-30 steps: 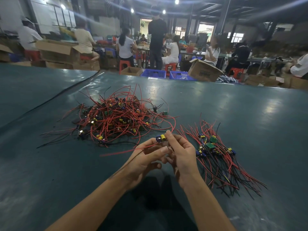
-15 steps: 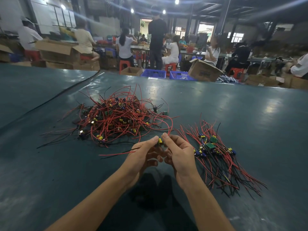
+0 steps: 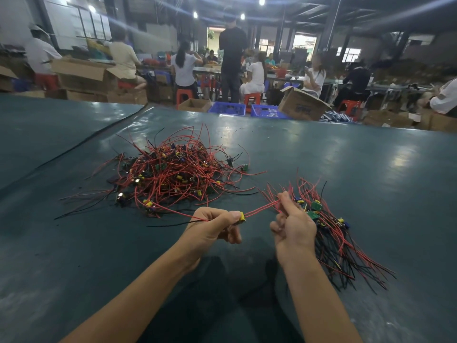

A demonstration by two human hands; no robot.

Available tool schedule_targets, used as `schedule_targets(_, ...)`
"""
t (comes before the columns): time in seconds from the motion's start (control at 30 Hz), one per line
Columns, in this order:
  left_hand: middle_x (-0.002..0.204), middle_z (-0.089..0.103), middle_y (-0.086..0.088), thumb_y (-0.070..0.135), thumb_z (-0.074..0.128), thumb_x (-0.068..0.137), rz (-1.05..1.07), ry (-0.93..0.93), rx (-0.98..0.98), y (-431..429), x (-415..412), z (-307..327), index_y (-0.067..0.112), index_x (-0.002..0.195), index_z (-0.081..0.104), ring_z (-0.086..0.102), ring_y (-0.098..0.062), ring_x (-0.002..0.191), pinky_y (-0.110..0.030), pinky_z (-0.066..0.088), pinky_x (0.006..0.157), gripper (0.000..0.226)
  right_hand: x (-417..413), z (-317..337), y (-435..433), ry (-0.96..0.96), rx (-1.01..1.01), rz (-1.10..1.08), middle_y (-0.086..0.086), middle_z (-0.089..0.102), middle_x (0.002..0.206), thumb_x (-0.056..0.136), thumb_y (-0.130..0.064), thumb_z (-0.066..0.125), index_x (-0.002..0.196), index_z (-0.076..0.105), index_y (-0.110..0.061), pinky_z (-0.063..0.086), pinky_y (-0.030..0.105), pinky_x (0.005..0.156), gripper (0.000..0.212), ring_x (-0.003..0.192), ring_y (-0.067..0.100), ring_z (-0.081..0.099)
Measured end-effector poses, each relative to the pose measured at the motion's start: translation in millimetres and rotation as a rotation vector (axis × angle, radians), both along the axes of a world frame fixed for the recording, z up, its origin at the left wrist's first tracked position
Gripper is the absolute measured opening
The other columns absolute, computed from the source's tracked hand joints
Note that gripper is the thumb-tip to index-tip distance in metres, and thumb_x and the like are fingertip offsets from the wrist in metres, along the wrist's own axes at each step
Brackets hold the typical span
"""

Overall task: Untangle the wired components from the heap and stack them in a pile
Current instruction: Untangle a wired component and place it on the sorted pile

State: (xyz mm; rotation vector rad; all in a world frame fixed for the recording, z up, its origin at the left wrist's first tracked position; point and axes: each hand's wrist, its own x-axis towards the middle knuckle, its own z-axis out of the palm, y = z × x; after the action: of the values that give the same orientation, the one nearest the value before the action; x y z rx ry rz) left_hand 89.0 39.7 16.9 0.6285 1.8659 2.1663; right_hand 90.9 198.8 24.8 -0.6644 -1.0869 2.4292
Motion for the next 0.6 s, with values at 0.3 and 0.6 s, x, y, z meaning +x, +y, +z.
schedule_targets(0.3, 0.066, 0.069, -0.007, 0.05, 0.064, 0.073, 0.024, -0.009, -0.038, 1, -1, -5, 0.016, 0.06, 0.071, 0.057, -0.012, 0.056, -0.021, 0.048, 0.06, 0.037, 9, -4, -11, -0.019, 0.199, 0.142, -0.011, 0.058, 0.062, 0.087, -0.037, 0.07, 0.08, 0.074, -0.015, 0.028, 0.017, 0.035, 0.023, 0.039, 0.004, 0.033)
schedule_targets(0.6, 0.061, 0.068, -0.005, 0.045, 0.064, 0.077, 0.032, 0.008, -0.109, 1, -2, -7, 0.017, 0.057, 0.072, 0.059, -0.013, 0.056, -0.021, 0.049, 0.06, 0.035, 12, -3, -24, -0.039, 0.471, 0.249, -0.002, 0.049, 0.052, 0.094, -0.032, 0.063, 0.067, 0.078, -0.02, 0.044, 0.025, 0.044, 0.033, 0.046, 0.009, 0.044)
